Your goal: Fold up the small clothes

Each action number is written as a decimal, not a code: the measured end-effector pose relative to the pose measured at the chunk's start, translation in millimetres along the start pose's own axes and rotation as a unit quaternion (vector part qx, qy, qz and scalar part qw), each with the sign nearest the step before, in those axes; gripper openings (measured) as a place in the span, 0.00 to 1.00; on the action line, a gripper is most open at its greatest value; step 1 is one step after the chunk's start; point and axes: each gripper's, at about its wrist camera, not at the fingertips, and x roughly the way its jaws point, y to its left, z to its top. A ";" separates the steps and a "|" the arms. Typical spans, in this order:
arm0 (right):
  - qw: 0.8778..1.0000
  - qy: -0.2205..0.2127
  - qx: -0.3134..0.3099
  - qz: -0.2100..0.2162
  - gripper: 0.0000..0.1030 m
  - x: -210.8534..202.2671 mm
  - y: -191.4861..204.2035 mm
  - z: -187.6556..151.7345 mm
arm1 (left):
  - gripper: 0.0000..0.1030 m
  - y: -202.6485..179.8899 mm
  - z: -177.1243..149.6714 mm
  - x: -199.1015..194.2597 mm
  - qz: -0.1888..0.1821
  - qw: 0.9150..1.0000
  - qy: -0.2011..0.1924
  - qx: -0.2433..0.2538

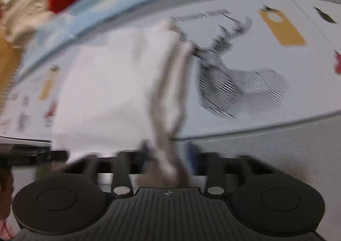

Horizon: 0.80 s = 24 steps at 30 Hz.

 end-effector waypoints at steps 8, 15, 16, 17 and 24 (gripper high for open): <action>0.982 -0.171 -0.043 -0.063 0.78 -134.6 35.9 -27.0 | 0.88 -49.3 -33.7 -146.1 0.119 0.972 -0.199 0.026; 0.958 -0.274 -0.067 -0.052 0.99 -232.4 48.9 -96.6 | 0.89 -106.3 -103.0 -230.3 0.136 0.948 -0.286 -0.010; 0.953 -0.285 -0.076 -0.064 0.99 -240.7 51.6 -106.3 | 0.89 -112.1 -112.1 -235.9 0.124 0.949 -0.289 -0.022; 0.950 -0.293 -0.084 -0.073 0.99 -246.7 53.9 -116.0 | 0.91 -118.9 -119.0 -240.0 0.120 0.949 -0.290 -0.028; 0.954 -0.266 -0.102 -0.099 0.99 -250.6 62.8 -154.0 | 1.00 -138.0 -143.9 -226.5 0.142 0.959 -0.236 -0.066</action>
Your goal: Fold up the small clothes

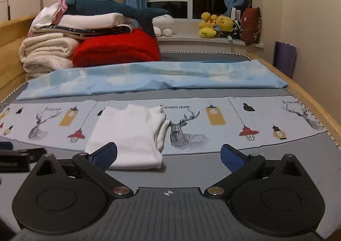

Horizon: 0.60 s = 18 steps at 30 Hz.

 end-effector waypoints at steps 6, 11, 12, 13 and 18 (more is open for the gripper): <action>1.000 0.007 -0.002 -0.001 0.99 -3.7 6.0 -0.6 | 1.00 -9.3 -3.0 -3.2 0.003 1.000 -0.008 0.005; 0.999 0.032 0.022 -0.001 0.99 7.6 6.7 -1.1 | 1.00 -14.6 -3.4 2.0 -0.004 1.000 -0.009 0.012; 0.999 0.035 0.026 0.001 0.99 9.2 7.2 -1.8 | 1.00 -14.4 -3.7 3.0 -0.007 1.000 -0.007 0.009; 0.999 0.039 0.028 0.003 0.99 11.1 8.6 -2.1 | 1.00 -14.1 -4.0 4.2 -0.008 1.000 -0.005 0.006; 0.999 0.048 0.017 0.007 0.99 17.9 17.1 -2.8 | 1.00 -16.4 -4.1 7.5 -0.009 1.000 -0.001 0.006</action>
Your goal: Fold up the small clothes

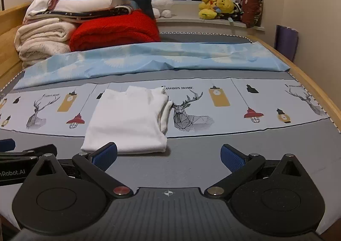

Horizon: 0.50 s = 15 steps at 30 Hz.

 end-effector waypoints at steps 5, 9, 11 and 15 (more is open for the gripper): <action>1.000 0.005 -0.009 0.006 0.99 4.5 6.7 -0.1 | 1.00 -1.8 -0.8 2.9 0.000 1.000 0.005 0.002; 1.000 0.009 -0.009 0.006 0.99 7.4 8.5 1.0 | 1.00 -0.3 -0.8 5.1 -0.001 1.000 0.009 -0.004; 1.000 0.011 -0.004 0.007 0.99 8.6 8.4 1.5 | 1.00 0.7 -0.2 5.1 -0.001 1.000 0.008 -0.005; 1.000 0.015 0.000 0.007 0.99 10.6 9.4 2.0 | 1.00 2.4 -0.7 5.9 0.000 1.000 0.010 -0.008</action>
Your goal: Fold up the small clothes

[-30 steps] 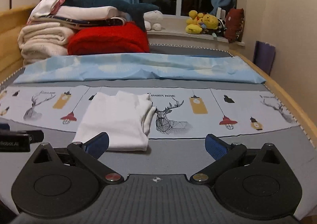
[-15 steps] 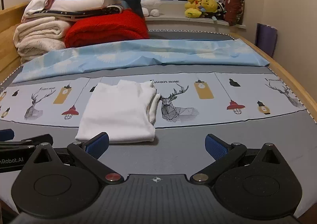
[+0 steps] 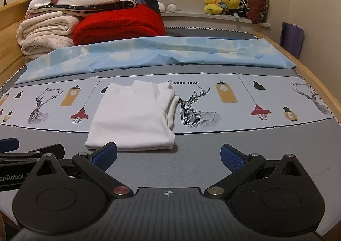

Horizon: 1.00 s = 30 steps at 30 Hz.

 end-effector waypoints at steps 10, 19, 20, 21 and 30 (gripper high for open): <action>1.000 0.007 -0.001 -0.001 0.99 0.6 2.3 -0.5 | 1.00 0.9 -0.8 0.6 -0.001 1.000 0.004 -0.004; 1.000 0.009 -0.001 -0.003 0.99 1.4 2.2 1.0 | 1.00 -0.4 -1.4 1.5 -0.002 1.000 0.006 -0.005; 1.000 0.009 0.000 -0.003 0.99 1.5 2.3 1.2 | 1.00 -0.9 -1.5 1.3 -0.002 1.000 0.006 -0.005; 1.000 0.009 0.000 -0.004 0.99 1.6 2.3 1.1 | 1.00 -1.0 -1.7 1.5 -0.002 1.000 0.005 -0.005; 1.000 0.012 0.003 -0.006 0.99 2.0 3.4 0.7 | 1.00 -2.8 -3.4 1.9 -0.003 1.000 0.005 -0.005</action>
